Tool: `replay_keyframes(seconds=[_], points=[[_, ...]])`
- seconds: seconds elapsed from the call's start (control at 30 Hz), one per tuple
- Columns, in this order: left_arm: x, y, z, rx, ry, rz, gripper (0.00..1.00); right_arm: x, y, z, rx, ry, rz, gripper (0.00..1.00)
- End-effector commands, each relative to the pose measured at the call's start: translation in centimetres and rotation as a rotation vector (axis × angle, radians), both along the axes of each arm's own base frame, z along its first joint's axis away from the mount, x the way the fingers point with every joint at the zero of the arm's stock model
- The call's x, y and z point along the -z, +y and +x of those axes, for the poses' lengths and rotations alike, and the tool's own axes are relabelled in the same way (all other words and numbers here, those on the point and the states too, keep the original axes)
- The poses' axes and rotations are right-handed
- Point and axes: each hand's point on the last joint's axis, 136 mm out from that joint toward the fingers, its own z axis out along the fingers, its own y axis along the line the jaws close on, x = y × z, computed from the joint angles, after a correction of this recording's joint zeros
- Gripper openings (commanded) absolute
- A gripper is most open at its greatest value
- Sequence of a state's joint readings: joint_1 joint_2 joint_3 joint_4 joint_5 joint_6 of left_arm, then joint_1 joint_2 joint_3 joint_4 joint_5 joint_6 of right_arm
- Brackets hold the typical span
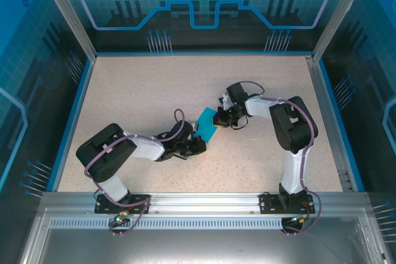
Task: Fold a paper plane with a square sheet of paper (pick it up from the middle)
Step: First fold in half a square sheet of paper at the center of the table, then rotate the square sheet of paper at the center of the table.
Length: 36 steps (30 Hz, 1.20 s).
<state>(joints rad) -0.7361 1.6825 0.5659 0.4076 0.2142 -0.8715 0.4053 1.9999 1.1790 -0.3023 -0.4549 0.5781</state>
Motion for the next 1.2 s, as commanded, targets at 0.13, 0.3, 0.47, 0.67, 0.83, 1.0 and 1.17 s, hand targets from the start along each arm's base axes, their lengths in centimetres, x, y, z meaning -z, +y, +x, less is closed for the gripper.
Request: replay_keyframes(seconds=[0.13, 0.3, 0.47, 0.67, 0.83, 1.0, 1.17], points=[[1.2, 2.7, -4.4, 0.039, 0.171, 0.114, 0.05, 3.1, -2.0, -1.5, -0.002, 0.063, -0.143, 0.0], [-4.4, 3.8, 0.3, -0.073, 0.061, 0.049, 0.16, -1.4, -0.5, 0.1, 0.017, -0.041, -0.091, 0.0], [-6.9, 7.3, 3.4, -0.203, 0.023, 0.085, 0.35, -4.7, 1.5, 0.7, 0.044, -0.13, -0.12, 0.0], [-7.2, 11.2, 5.9, -0.355, 0.04, 0.119, 0.49, -3.7, 5.9, -1.4, -0.053, -0.116, -0.165, 0.0], [-7.0, 13.7, 7.0, -0.452, 0.059, 0.151, 0.57, -1.8, 8.7, -3.4, -0.173, -0.074, -0.201, 0.0], [-6.6, 14.6, 7.1, -0.486, 0.071, 0.168, 0.62, -0.3, 9.1, -5.0, -0.251, -0.048, -0.245, 0.0], [-6.2, 15.4, 7.0, -0.508, 0.078, 0.195, 0.66, 1.3, 7.9, -6.9, -0.351, -0.007, -0.298, 0.0]])
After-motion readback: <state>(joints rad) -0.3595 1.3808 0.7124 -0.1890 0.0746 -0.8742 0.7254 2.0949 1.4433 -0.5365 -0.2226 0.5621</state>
